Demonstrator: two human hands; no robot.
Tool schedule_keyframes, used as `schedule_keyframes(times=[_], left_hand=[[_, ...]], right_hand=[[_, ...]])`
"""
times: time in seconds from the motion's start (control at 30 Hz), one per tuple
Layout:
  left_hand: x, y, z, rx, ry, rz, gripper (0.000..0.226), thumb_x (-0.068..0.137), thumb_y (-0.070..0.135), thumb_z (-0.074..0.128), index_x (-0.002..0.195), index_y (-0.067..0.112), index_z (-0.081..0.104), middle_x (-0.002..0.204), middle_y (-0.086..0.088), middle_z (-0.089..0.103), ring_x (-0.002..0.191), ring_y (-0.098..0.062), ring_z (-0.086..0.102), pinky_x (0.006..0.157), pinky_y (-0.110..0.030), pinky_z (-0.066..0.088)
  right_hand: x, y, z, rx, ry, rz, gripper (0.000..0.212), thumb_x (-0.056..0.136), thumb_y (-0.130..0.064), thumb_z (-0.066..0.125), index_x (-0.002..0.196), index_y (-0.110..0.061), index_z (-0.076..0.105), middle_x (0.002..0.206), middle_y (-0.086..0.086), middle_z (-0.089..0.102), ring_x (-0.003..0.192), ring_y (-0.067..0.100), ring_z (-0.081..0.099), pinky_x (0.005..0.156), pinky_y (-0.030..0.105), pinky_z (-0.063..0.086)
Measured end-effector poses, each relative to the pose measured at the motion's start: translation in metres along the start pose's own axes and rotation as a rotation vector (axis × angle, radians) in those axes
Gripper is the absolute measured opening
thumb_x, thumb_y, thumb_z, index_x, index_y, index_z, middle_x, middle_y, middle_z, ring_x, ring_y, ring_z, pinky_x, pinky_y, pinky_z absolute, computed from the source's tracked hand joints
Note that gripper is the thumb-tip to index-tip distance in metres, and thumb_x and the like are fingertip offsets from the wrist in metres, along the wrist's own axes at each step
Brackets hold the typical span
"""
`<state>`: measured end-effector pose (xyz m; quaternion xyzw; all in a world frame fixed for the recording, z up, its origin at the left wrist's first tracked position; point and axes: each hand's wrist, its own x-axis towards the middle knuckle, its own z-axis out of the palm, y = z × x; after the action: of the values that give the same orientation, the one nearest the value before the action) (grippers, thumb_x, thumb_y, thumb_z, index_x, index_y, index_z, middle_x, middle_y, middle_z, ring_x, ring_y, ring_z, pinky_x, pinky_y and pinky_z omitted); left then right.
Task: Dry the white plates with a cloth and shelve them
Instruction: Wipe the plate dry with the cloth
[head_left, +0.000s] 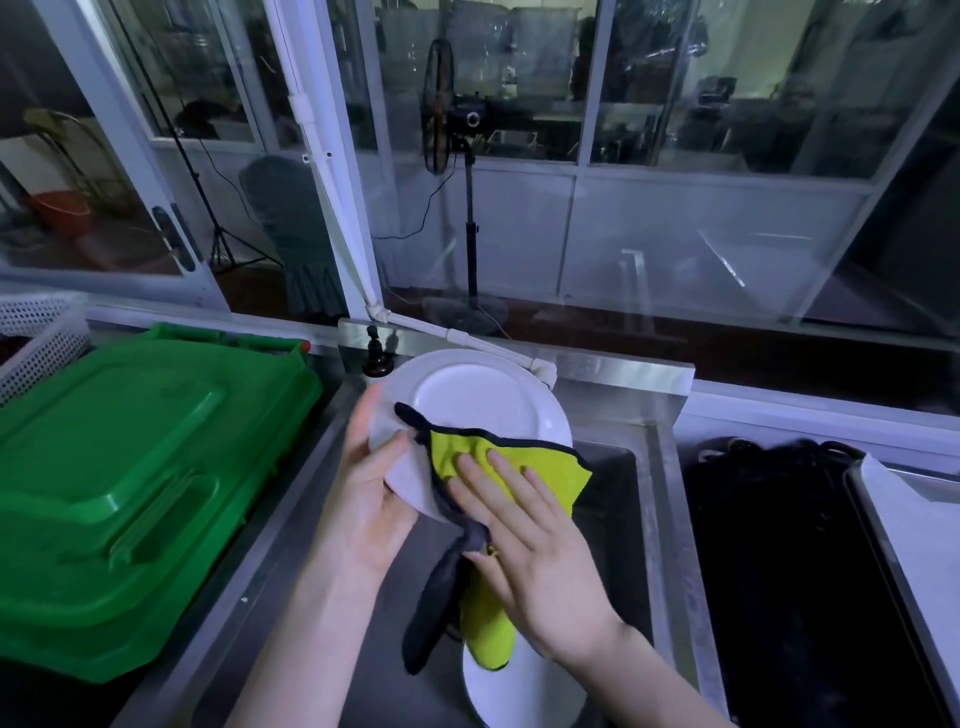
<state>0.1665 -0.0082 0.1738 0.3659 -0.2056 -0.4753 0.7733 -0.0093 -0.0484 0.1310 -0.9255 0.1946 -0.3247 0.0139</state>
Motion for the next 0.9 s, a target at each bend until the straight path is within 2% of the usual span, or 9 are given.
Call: schedule_keyframes(times=[0.1,0.23,0.3,0.37,0.47,0.53,0.63,0.73,0.9], left_hand=[[-0.002,0.003,-0.004,-0.002,0.028,-0.006,0.053,0.080,0.008,0.057,0.119,0.041,0.069,0.121,0.005,0.074,0.108,-0.019,0.071,0.081,-0.038,0.060],[-0.006,0.006,-0.007,0.001,0.013,-0.017,0.056,0.080,0.008,0.059,0.126,0.040,0.062,0.124,0.007,0.072,0.112,-0.019,0.070,0.090,-0.045,0.058],[-0.006,0.007,-0.004,-0.025,0.005,0.002,0.057,0.081,0.008,0.058,0.129,0.040,0.059,0.124,0.008,0.072,0.112,-0.017,0.070,0.084,-0.039,0.061],[-0.002,0.008,0.001,-0.051,-0.007,0.020,0.059,0.081,0.008,0.058,0.133,0.037,0.056,0.126,0.005,0.072,0.112,-0.017,0.070,0.080,-0.034,0.061],[-0.002,-0.002,0.012,0.019,-0.049,0.003,0.062,0.089,0.004,0.052,0.146,0.028,0.047,0.137,-0.002,0.066,0.122,-0.019,0.065,0.092,-0.033,0.058],[-0.006,-0.013,0.018,0.015,-0.052,-0.029,0.062,0.092,0.005,0.049,0.151,0.022,0.042,0.132,-0.005,0.067,0.114,-0.018,0.068,0.092,-0.031,0.057],[-0.008,-0.019,0.018,-0.029,-0.053,-0.017,0.052,0.088,0.009,0.050,0.137,0.026,0.052,0.117,-0.006,0.074,0.100,-0.017,0.074,0.078,-0.029,0.060],[-0.010,-0.014,0.018,0.017,-0.059,-0.004,0.062,0.084,0.007,0.051,0.139,0.036,0.050,0.123,0.002,0.073,0.112,-0.018,0.070,0.081,-0.029,0.060],[-0.013,-0.003,0.010,0.017,-0.009,0.019,0.056,0.085,0.013,0.056,0.134,0.041,0.055,0.139,0.005,0.064,0.125,-0.020,0.063,0.092,-0.038,0.057]], right_hand=[[-0.005,0.020,-0.009,0.233,0.080,0.219,0.047,0.104,-0.030,0.042,0.148,-0.016,0.038,0.159,-0.007,0.028,0.149,0.018,0.021,0.120,0.043,0.020],[0.011,0.041,-0.030,0.541,0.107,0.483,0.046,0.102,-0.032,0.040,0.147,-0.035,0.031,0.158,-0.018,0.026,0.149,0.005,0.015,0.121,0.034,0.016],[0.010,0.036,-0.035,0.458,0.085,0.422,0.046,0.102,-0.029,0.042,0.148,-0.028,0.036,0.159,-0.015,0.026,0.150,0.010,0.014,0.121,0.034,0.016],[0.007,0.020,-0.034,0.266,0.019,0.231,0.045,0.103,-0.030,0.043,0.146,-0.017,0.044,0.159,-0.011,0.027,0.151,0.019,0.014,0.122,0.037,0.017],[0.016,-0.002,-0.026,0.133,-0.122,0.072,0.048,0.105,-0.039,0.034,0.149,-0.020,0.040,0.160,-0.009,0.026,0.150,0.018,0.016,0.121,0.041,0.019],[0.033,-0.004,-0.028,0.164,-0.161,0.125,0.048,0.104,-0.042,0.030,0.146,-0.022,0.044,0.158,-0.011,0.028,0.150,0.014,0.018,0.120,0.040,0.022],[0.054,0.009,-0.030,0.254,-0.227,0.155,0.046,0.104,-0.040,0.034,0.141,-0.017,0.050,0.156,-0.014,0.033,0.149,0.009,0.017,0.119,0.039,0.023],[0.062,0.026,-0.026,0.325,-0.211,0.200,0.043,0.104,-0.032,0.039,0.140,-0.012,0.051,0.158,-0.010,0.029,0.150,0.010,0.012,0.121,0.037,0.018],[0.047,0.035,-0.023,0.313,-0.071,0.398,0.045,0.105,-0.034,0.034,0.108,0.001,0.064,0.157,-0.006,0.031,0.150,0.009,0.013,0.120,0.041,0.018]])
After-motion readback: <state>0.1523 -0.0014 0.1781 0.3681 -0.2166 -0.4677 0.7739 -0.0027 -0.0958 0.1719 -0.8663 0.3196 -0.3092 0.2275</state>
